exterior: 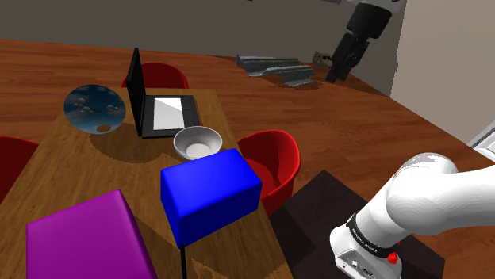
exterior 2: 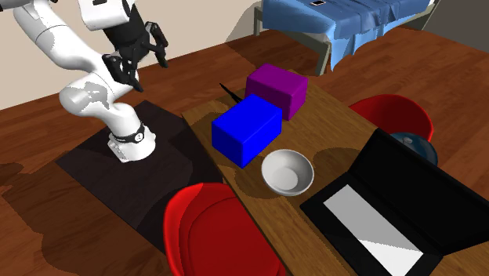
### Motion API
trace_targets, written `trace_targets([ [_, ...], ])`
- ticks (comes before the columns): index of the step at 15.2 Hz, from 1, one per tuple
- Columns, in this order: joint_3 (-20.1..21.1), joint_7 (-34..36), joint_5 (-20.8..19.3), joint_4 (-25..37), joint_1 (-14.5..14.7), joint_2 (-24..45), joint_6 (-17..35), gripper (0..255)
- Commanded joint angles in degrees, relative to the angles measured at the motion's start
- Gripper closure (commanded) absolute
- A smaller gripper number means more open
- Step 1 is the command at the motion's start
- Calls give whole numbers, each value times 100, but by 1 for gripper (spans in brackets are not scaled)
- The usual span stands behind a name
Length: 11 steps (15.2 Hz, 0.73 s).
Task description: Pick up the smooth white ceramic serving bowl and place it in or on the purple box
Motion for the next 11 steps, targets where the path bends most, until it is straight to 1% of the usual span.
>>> trace_targets([
  [1,0,0,0,0,0,0,0,0],
  [6,124,-36,58,-293,74,639,948,0],
  [11,239,-70,111,-386,150,1441,1859,0],
])
